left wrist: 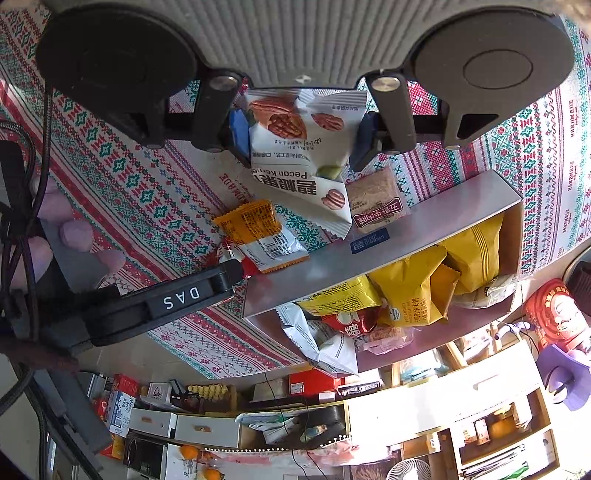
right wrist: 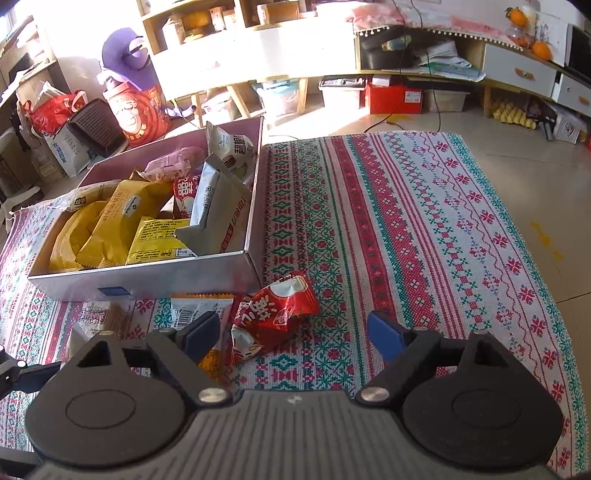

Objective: Organize snacks
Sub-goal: 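Grasp white pecan nut bag with left tool while right tool moves toward red wrapper, then grasp red wrapper with right tool while left tool holds the pecan bag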

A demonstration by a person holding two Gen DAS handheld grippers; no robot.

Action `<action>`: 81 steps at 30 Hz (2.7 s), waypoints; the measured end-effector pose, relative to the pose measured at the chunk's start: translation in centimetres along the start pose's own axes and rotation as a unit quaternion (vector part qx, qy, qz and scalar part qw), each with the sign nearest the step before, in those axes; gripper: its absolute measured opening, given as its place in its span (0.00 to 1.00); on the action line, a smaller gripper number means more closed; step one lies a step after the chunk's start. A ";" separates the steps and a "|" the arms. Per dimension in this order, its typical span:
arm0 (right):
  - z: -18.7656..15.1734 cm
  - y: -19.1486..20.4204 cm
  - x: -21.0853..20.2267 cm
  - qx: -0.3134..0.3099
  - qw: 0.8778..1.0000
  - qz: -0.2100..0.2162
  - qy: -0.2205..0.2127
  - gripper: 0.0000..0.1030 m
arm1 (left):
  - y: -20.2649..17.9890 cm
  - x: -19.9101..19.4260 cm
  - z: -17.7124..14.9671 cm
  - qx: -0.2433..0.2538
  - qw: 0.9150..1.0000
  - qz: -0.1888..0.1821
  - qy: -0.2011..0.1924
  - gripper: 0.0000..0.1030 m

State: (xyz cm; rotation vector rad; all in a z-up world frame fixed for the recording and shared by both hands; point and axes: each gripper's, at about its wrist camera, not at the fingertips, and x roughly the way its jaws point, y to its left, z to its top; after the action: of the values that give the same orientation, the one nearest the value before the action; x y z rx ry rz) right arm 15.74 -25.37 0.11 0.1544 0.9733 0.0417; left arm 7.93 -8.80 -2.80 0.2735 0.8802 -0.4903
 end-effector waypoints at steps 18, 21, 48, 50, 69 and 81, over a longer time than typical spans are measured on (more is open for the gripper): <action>-0.2 2.3 0.2 -0.039 0.999 0.020 -0.009 0.36 | 0.1 -0.5 -0.6 -0.025 1.000 -0.010 0.015 0.60; -0.2 2.5 0.0 -0.043 0.999 0.016 -0.001 0.35 | 0.3 -0.5 -0.8 -0.034 0.999 -0.012 0.016 0.60; -1.6 3.5 -3.1 -0.046 0.994 0.047 0.088 0.32 | 2.3 -2.6 -1.8 -0.105 0.993 -0.034 0.032 0.59; -1.6 3.5 -3.4 -0.040 0.994 0.055 0.090 0.23 | 2.6 -2.8 -1.8 -0.113 0.992 -0.036 0.031 0.59; -1.5 2.3 -1.8 0.025 0.993 0.059 0.096 0.43 | 2.7 -2.4 -2.4 -0.120 0.991 -0.030 0.050 0.59; -1.6 3.2 -2.6 -0.004 0.994 0.052 0.095 0.24 | 3.2 -2.9 -2.1 -0.128 0.991 -0.027 0.042 0.59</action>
State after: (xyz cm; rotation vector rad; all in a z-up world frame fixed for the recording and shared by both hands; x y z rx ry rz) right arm 13.04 -22.26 1.87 0.1975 1.1544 0.1587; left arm 6.58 -4.29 -1.72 0.0358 1.0241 -0.4117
